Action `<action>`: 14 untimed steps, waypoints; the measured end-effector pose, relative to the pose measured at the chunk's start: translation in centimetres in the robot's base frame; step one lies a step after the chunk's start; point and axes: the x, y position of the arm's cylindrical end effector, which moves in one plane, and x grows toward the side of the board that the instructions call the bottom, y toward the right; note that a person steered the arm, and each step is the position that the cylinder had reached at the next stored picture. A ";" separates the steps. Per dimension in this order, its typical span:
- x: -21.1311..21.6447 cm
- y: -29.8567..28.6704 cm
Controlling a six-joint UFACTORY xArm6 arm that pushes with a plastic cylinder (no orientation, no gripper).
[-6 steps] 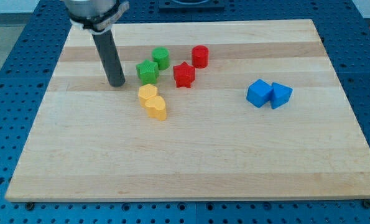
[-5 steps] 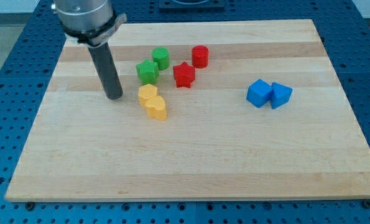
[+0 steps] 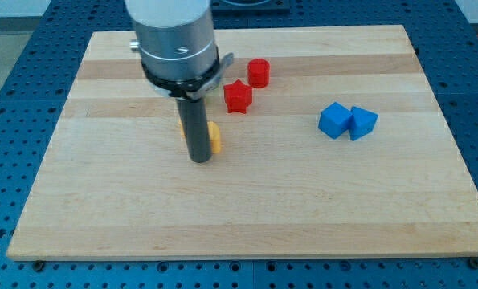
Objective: Push the yellow blocks slightly towards thee top of the board
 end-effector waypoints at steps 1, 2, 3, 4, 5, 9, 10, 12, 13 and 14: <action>0.0 0.9; 0.2 1.1; 0.5 0.3; 0.1 -0.5; -0.8 -0.6; -1.8 0.3; -1.3 -1.0; -3.0 -2.7; -3.4 -2.8; -2.1 -2.8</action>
